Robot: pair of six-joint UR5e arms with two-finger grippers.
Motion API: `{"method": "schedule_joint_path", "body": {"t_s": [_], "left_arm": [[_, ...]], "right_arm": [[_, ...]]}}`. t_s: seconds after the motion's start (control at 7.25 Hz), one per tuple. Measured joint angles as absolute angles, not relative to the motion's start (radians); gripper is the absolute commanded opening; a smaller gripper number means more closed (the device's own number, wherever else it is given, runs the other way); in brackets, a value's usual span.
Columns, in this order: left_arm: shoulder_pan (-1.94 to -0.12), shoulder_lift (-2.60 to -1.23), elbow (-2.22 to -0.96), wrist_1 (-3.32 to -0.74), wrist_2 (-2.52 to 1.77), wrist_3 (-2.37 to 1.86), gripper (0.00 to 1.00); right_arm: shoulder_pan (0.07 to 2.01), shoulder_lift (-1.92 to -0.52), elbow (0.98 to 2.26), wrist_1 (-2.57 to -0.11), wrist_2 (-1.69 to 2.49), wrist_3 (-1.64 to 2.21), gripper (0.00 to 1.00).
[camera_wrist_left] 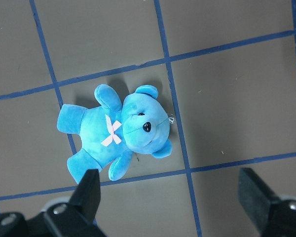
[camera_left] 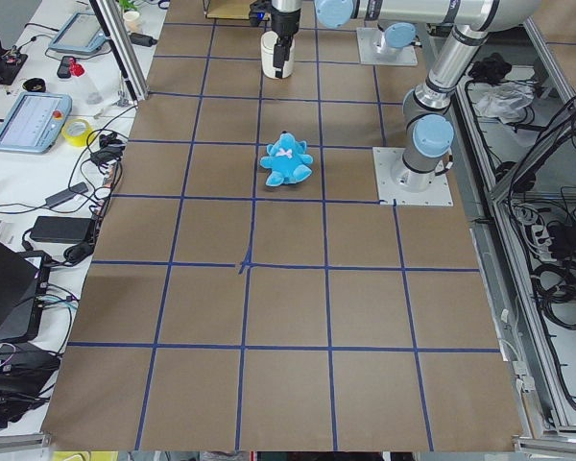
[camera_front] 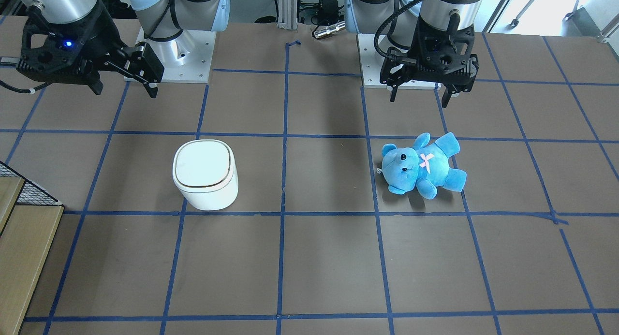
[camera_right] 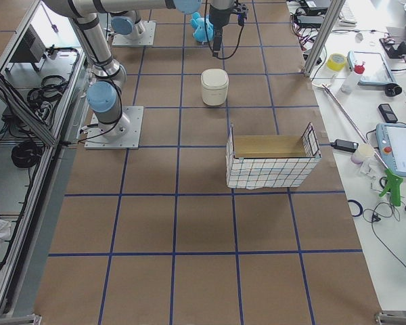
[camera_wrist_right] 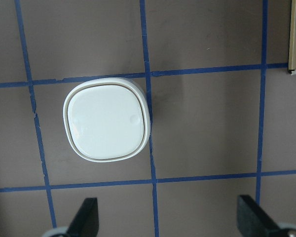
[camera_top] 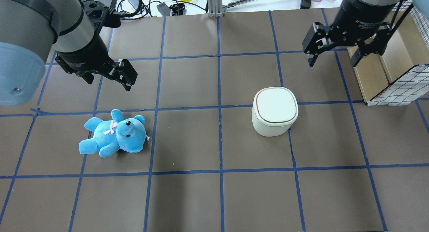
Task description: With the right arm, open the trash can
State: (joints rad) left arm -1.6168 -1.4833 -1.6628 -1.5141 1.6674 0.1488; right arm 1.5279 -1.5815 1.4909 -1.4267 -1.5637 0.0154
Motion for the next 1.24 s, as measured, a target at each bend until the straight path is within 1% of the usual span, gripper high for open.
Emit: {"method": "schedule_joint_path", "body": {"t_s": [0.14,0.28,0.41,0.55,0.69,0.97,1.24], "left_arm": [[-1.617,-1.483,-1.663,-1.514,1.667,0.149,1.0],[-1.617,-1.483,-1.663,-1.514,1.667,0.149,1.0],[-1.617,-1.483,-1.663,-1.514,1.667,0.149,1.0],[-1.617,-1.483,-1.663,-1.514,1.667,0.149,1.0],[-1.617,-1.483,-1.663,-1.514,1.667,0.149,1.0],[-1.617,-1.483,-1.663,-1.514,1.667,0.149,1.0],[-1.617,-1.483,-1.663,-1.514,1.667,0.149,1.0]], "right_arm": [[1.528,-1.581,1.491,-1.43,-1.564,0.015,0.89],[1.528,-1.582,1.491,-1.436,-1.564,0.013,0.6],[1.528,-1.581,1.493,-1.443,-1.563,0.008,0.45],[1.529,-1.574,1.495,-1.449,-1.558,0.007,0.18],[1.531,-1.563,1.496,-1.45,-1.553,0.011,0.09],[1.533,-1.539,1.498,-1.448,-1.55,0.015,0.0],[1.537,-1.511,1.526,-1.45,-1.548,0.017,0.0]]}}
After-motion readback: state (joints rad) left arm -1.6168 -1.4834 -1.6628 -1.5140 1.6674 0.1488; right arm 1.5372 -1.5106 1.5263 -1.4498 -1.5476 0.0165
